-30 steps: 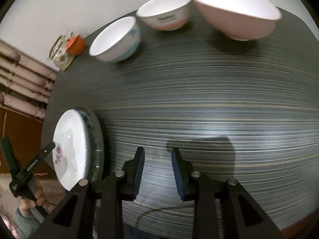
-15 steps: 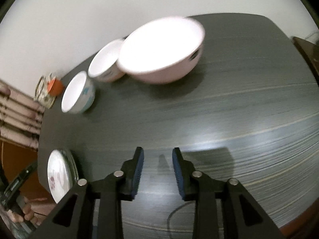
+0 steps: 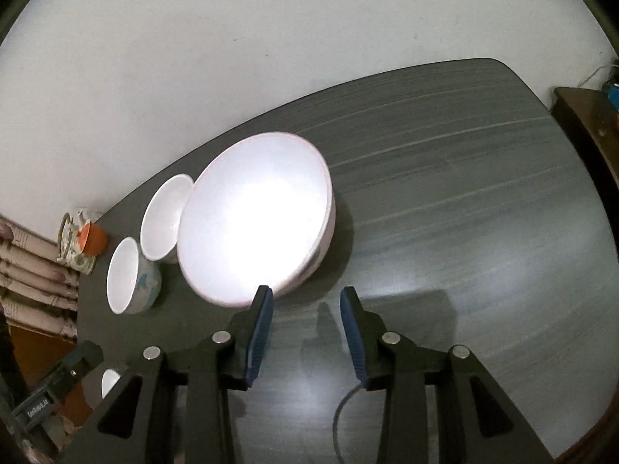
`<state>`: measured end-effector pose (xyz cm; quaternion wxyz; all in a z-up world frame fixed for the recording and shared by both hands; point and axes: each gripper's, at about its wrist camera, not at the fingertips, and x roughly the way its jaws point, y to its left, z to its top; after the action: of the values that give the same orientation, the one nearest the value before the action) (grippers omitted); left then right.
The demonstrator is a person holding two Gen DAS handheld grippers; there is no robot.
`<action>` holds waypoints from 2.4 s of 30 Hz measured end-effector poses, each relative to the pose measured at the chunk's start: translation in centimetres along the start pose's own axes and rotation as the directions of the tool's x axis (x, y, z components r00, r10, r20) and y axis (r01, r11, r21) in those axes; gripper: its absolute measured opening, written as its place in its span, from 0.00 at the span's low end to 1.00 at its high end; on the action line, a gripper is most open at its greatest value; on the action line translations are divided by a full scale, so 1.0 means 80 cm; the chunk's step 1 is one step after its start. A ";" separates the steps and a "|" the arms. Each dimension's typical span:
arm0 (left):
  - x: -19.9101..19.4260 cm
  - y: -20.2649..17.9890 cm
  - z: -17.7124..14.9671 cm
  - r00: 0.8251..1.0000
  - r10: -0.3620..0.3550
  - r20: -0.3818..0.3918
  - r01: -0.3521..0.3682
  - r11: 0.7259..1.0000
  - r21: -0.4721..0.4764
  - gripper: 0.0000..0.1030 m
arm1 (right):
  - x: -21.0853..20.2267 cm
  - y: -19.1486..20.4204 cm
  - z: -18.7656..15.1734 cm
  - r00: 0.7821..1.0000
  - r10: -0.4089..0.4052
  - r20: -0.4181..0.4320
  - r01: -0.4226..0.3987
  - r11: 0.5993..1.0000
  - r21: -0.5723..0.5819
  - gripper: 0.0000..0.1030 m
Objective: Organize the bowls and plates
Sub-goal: 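Move both tools to the large pink-rimmed bowl and grip its rim, then lift the pink-rimmed bowl with both tools and carry it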
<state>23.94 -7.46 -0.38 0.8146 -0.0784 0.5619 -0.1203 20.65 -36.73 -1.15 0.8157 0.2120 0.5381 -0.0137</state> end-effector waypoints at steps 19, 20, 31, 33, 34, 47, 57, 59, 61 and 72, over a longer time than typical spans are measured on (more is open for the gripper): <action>0.133 -0.085 0.071 0.989 -0.104 -0.110 0.092 0.990 -0.111 0.56 | 0.066 -0.020 0.048 1.000 -0.010 -0.011 0.010 1.000 0.026 0.36; 0.137 -0.088 0.070 0.987 -0.109 -0.117 0.096 0.989 -0.111 0.51 | 0.068 -0.020 0.048 1.000 -0.011 -0.009 0.012 1.000 0.023 0.35; 0.145 -0.108 0.057 0.982 -0.139 -0.128 0.129 0.988 -0.083 0.16 | 0.051 -0.027 0.030 1.000 -0.016 -0.008 0.017 0.998 0.063 0.16; 0.133 -0.108 0.051 0.983 -0.144 -0.116 0.137 0.988 -0.071 0.16 | 0.040 -0.023 0.023 1.000 -0.019 0.002 0.019 0.998 0.065 0.16; 0.127 -0.109 0.048 0.983 -0.146 -0.110 0.139 0.988 -0.064 0.16 | 0.034 -0.021 0.019 1.000 -0.020 0.005 0.020 0.998 0.063 0.16; -0.003 -0.072 -0.034 0.991 -0.120 -0.053 0.121 0.992 0.021 0.18 | -0.062 0.032 -0.077 0.999 0.022 0.044 -0.024 0.999 0.033 0.16; -0.066 -0.019 -0.124 0.995 -0.099 -0.025 0.099 0.995 0.010 0.18 | -0.090 0.072 -0.180 0.999 0.044 0.016 -0.044 0.999 0.004 0.16; -0.068 -0.009 -0.142 0.994 -0.102 -0.033 0.102 0.995 -0.001 0.18 | -0.090 0.073 -0.196 0.999 0.044 0.004 -0.044 0.999 0.001 0.16; -0.066 -0.002 -0.156 0.994 -0.099 -0.045 0.099 0.995 -0.009 0.18 | -0.089 0.070 -0.211 0.999 0.040 -0.011 -0.040 0.999 -0.003 0.16; -0.050 0.026 -0.205 0.990 -0.101 -0.097 0.095 0.993 -0.064 0.18 | -0.064 0.087 -0.265 0.998 -0.006 -0.055 0.004 1.000 -0.030 0.16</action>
<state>7.50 -4.18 -3.20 0.7758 -0.1238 0.6008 -0.1475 1.77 -23.81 -1.29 0.8035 0.1986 0.5612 -0.0018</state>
